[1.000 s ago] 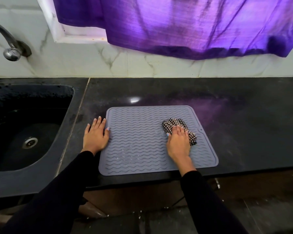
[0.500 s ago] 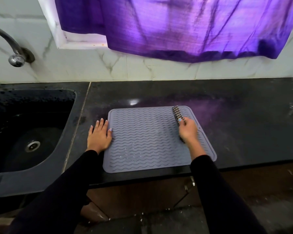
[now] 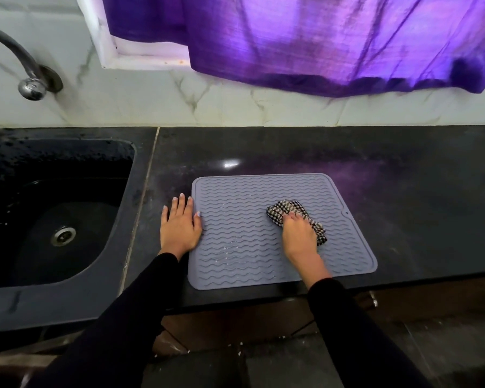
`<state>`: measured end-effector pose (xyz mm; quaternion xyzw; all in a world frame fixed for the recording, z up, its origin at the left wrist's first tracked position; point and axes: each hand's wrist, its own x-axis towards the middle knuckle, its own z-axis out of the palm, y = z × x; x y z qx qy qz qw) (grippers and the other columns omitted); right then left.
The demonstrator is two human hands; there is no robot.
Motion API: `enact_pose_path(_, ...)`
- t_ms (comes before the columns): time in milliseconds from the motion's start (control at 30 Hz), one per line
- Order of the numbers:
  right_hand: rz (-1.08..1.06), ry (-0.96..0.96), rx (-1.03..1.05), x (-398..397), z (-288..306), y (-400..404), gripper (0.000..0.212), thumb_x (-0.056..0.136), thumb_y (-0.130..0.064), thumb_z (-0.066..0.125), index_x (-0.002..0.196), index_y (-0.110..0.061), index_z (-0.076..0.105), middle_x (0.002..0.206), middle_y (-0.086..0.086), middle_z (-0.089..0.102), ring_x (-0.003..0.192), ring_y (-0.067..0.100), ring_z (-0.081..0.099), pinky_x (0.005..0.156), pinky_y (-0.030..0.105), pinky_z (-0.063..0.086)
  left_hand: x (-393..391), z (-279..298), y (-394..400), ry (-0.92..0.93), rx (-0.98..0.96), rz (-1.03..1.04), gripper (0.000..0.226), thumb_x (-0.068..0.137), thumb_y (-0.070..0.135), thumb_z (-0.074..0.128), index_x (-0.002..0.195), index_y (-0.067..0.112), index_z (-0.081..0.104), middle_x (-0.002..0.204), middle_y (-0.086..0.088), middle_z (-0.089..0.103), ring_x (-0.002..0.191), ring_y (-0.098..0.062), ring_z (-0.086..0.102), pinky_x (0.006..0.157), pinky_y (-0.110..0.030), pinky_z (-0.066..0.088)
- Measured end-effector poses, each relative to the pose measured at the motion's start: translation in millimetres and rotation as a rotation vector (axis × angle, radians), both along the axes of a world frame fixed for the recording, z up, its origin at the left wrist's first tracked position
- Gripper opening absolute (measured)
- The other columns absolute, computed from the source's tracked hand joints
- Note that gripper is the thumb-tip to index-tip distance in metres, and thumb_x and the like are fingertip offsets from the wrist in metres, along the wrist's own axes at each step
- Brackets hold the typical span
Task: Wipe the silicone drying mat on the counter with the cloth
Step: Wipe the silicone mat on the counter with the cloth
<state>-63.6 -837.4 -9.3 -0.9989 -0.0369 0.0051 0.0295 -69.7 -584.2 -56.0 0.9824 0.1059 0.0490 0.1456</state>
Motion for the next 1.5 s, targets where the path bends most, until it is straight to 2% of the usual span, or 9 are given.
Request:
enact_pose_path(233,-0.298,0.168,0.394,34.2,48.9,-5.4,0.021,0.093,-0.019,0.049,0.1,-0.005,0.063,0.116,0.023,0.062,0.113,0.035,0.055,0.089,0.034,0.044,-1.0,2.2,-1.2,0.002,0.009,-0.014,0.071,0.084,0.043,0.008,0.146,0.01,0.021,0.156,-0.011,0.015,0.144,-0.025,0.009,0.116,-0.044,0.003)
enact_pose_path(567,-0.073,-0.021,0.076,-25.3,-4.7,35.6,0.043,0.092,0.001,0.036,0.135,0.002,0.036,0.143,0.02,0.039,0.135,0.03,0.033,0.114,0.037,0.023,-1.1,0.6,-0.4,0.01,-0.004,-0.028,0.055,0.098,0.034,0.021,0.147,0.01,0.018,0.156,-0.011,0.012,0.145,-0.025,0.006,0.117,-0.043,0.0)
enact_pose_path(1033,-0.02,0.012,0.109,-17.7,10.8,19.5,0.032,0.092,-0.016,0.052,0.122,-0.006,0.045,0.124,0.015,0.055,0.116,0.033,0.052,0.092,0.038,0.043,-0.3,-1.7,-1.3,0.001,0.008,-0.012,0.059,0.096,0.038,0.014,0.147,0.01,0.019,0.156,-0.011,0.013,0.145,-0.025,0.007,0.116,-0.044,0.001)
enact_pose_path(1100,-0.073,0.014,0.198,-11.5,10.2,13.0,0.033,0.091,-0.011,0.052,0.124,-0.011,0.05,0.116,0.017,0.062,0.11,0.036,0.056,0.088,0.038,0.045,-0.4,-0.6,-1.4,-0.018,0.006,-0.008,0.067,0.088,0.041,0.009,0.146,0.01,0.021,0.156,-0.011,0.015,0.144,-0.025,0.009,0.116,-0.044,0.002)
enact_pose_path(1233,-0.353,-0.003,0.786,7.4,30.1,-0.4,0.018,0.089,-0.012,0.055,0.101,-0.015,0.067,0.095,0.016,0.068,0.098,0.033,0.062,0.072,0.028,0.043,1.4,1.9,-0.4,-0.031,-0.022,-0.012,0.068,0.086,0.039,0.011,0.145,0.009,0.024,0.155,-0.011,0.018,0.144,-0.024,0.011,0.117,-0.045,0.002)
enact_pose_path(1333,-0.318,-0.07,0.765,-3.0,37.7,17.2,0.025,0.092,-0.01,0.051,0.114,-0.011,0.062,0.101,0.014,0.065,0.081,0.022,0.057,0.056,0.007,0.039,2.0,1.9,-0.2,-0.041,-0.028,-0.023,0.055,0.094,0.031,0.02,0.144,0.007,0.025,0.155,-0.012,0.019,0.144,-0.023,0.01,0.118,-0.045,0.001)
enact_pose_path(1367,-0.255,-0.065,0.685,-10.9,33.1,28.1,0.03,0.093,-0.009,0.05,0.121,-0.01,0.059,0.106,0.014,0.064,0.083,0.021,0.057,0.06,0.003,0.04,2.0,2.0,-0.2,-0.042,-0.035,-0.025,0.052,0.096,0.028,0.024,0.144,0.007,0.025,0.155,-0.011,0.019,0.144,-0.023,0.01,0.118,-0.045,0.002)
enact_pose_path(1433,-0.116,-0.035,0.484,-28.7,13.3,51.0,0.038,0.092,-0.007,0.048,0.129,-0.012,0.052,0.12,0.015,0.061,0.107,0.027,0.057,0.089,0.021,0.045,1.7,2.7,-0.3,-0.052,-0.047,-0.024,0.051,0.097,0.025,0.027,0.144,0.007,0.025,0.155,-0.011,0.019,0.144,-0.022,0.011,0.118,-0.044,0.002)
enact_pose_path(1500,0.013,-0.026,0.29,-43.4,-7.5,65.4,0.05,0.091,0.001,0.045,0.14,-0.008,0.037,0.143,0.016,0.043,0.134,0.026,0.038,0.113,0.032,0.026,1.3,3.7,-0.4,-0.063,-0.057,-0.028,0.05,0.097,0.024,0.028,0.144,0.007,0.026,0.155,-0.011,0.019,0.144,-0.023,0.011,0.117,-0.043,0.003)
